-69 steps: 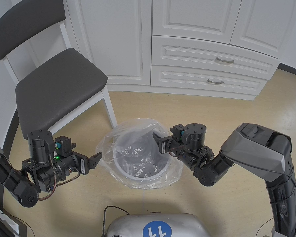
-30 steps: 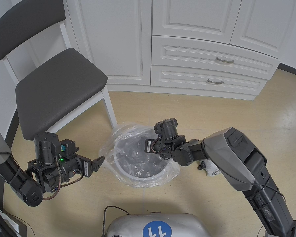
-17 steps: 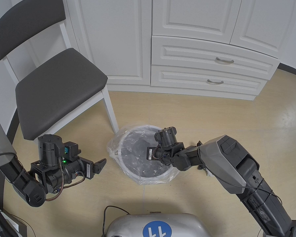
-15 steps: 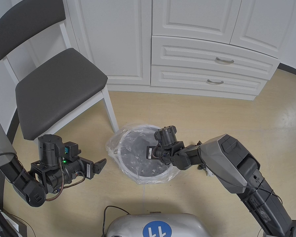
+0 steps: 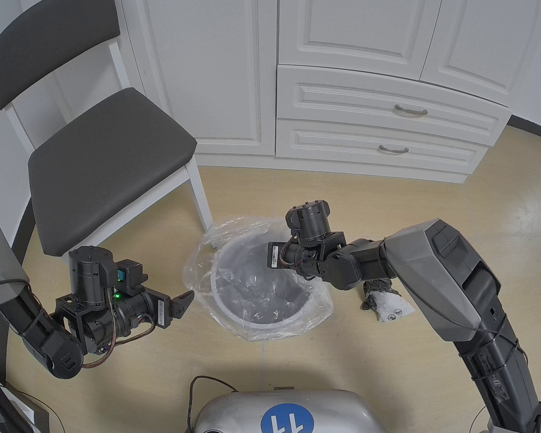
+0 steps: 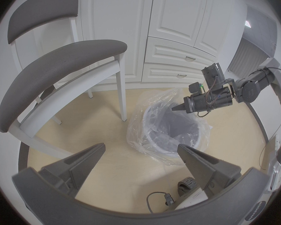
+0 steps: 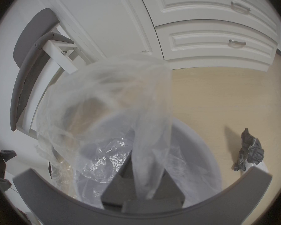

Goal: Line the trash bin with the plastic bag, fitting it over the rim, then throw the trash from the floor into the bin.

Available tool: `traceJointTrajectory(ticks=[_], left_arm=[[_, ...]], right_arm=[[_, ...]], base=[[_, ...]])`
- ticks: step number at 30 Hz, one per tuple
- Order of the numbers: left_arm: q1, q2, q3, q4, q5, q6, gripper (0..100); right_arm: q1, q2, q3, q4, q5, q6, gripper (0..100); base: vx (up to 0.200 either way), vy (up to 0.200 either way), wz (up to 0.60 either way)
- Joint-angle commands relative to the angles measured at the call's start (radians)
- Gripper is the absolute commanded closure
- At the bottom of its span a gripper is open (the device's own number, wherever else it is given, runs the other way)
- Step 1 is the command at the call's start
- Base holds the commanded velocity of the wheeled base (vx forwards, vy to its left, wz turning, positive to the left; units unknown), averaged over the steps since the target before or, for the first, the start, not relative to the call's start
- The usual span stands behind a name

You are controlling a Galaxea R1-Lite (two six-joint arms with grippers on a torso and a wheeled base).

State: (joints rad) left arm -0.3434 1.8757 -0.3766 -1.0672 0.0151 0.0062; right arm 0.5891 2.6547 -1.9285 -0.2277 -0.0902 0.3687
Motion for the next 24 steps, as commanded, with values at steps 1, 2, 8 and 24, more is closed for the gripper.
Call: traceJointTrajectory(ticks=[1, 2, 8, 24], left_arm=[[0.0, 0.0, -0.001, 0.0, 0.0, 0.0, 0], [-0.002, 0.002, -0.001, 0.0, 0.0, 0.0, 0], [-0.006, 0.028, -0.007, -0.002, 0.0, 0.0, 0], [-0.009, 0.209, -0.079, -0.211, 0.075, -0.046, 0]], right_arm=[[-0.005, -0.079, 0.057, 0.001, -0.011, -0.022, 100], [-0.009, -0.088, 0.068, -0.001, -0.017, -0.028, 100], [-0.022, -0.107, 0.097, -0.002, -0.025, -0.033, 100], [-0.025, -0.222, 0.358, -0.122, -0.025, -0.05, 0]], base=[[0.0, 0.0, 0.0], [0.0, 0.0, 0.0], [0.0, 0.0, 0.0], [0.0, 0.0, 0.0]])
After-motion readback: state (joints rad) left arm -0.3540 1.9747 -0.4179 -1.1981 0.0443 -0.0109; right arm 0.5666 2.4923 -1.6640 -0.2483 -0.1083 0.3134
